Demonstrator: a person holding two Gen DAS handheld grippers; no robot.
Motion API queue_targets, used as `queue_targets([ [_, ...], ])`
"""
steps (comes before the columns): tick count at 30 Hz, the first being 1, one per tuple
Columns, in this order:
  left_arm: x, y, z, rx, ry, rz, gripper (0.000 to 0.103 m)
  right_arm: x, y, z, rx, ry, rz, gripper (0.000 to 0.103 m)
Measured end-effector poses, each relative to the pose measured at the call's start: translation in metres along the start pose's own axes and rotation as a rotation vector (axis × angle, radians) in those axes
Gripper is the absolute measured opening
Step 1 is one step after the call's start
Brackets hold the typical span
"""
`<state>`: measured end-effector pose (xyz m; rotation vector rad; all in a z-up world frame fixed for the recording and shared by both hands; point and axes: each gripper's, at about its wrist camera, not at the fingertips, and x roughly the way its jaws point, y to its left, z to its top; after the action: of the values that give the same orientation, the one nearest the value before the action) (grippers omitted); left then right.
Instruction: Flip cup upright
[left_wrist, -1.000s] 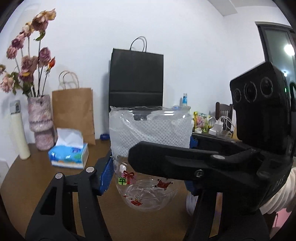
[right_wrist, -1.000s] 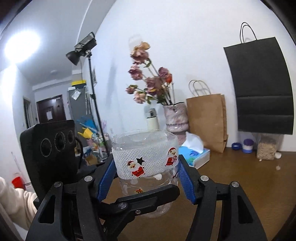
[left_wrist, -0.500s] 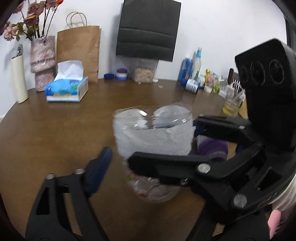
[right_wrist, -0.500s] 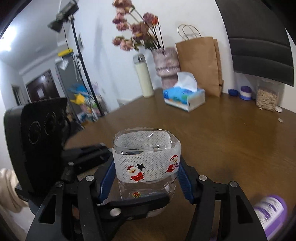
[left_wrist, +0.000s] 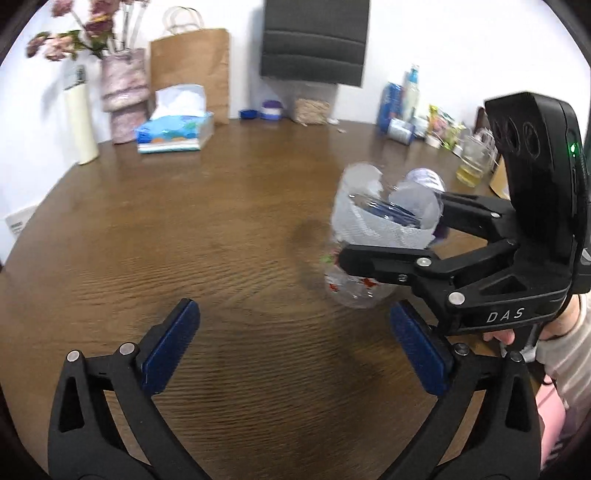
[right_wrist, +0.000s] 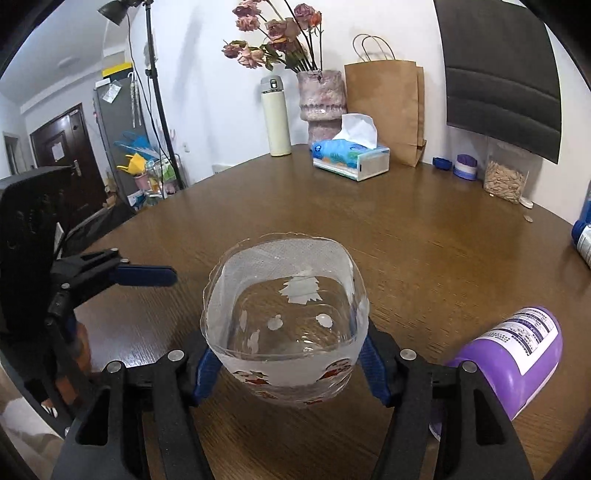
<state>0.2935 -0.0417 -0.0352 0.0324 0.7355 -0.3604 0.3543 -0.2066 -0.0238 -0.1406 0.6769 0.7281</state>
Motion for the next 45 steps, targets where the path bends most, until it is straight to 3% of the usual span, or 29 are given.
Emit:
queue_targets([
  [6,-0.012,0.009,-0.002,-0.083,-0.045,0.047,0.102,-0.005,-0.003,0.003,0.07,0.018,0.011,0.078],
  [12,-0.042,0.009,-0.006,-0.138,-0.099,0.102,0.103,-0.061,0.002,-0.003,0.109,-0.046,-0.014,0.09],
  [21,-0.096,-0.003,-0.014,-0.167,-0.217,0.175,0.103,-0.144,-0.011,-0.041,0.23,-0.124,-0.236,0.09],
  [26,-0.119,-0.013,-0.018,-0.151,-0.252,0.179,0.103,-0.168,-0.008,-0.048,0.282,-0.149,-0.276,0.09],
  [31,-0.154,-0.021,-0.04,-0.123,-0.285,0.214,0.103,-0.196,0.023,-0.062,0.283,-0.176,-0.325,0.09],
  [35,-0.177,-0.035,-0.065,-0.04,-0.305,0.196,0.103,-0.215,0.048,-0.085,0.263,-0.189,-0.315,0.09],
  [45,-0.238,-0.058,-0.135,-0.036,-0.383,0.181,0.103,-0.257,0.113,-0.135,0.218,-0.234,-0.313,0.09],
])
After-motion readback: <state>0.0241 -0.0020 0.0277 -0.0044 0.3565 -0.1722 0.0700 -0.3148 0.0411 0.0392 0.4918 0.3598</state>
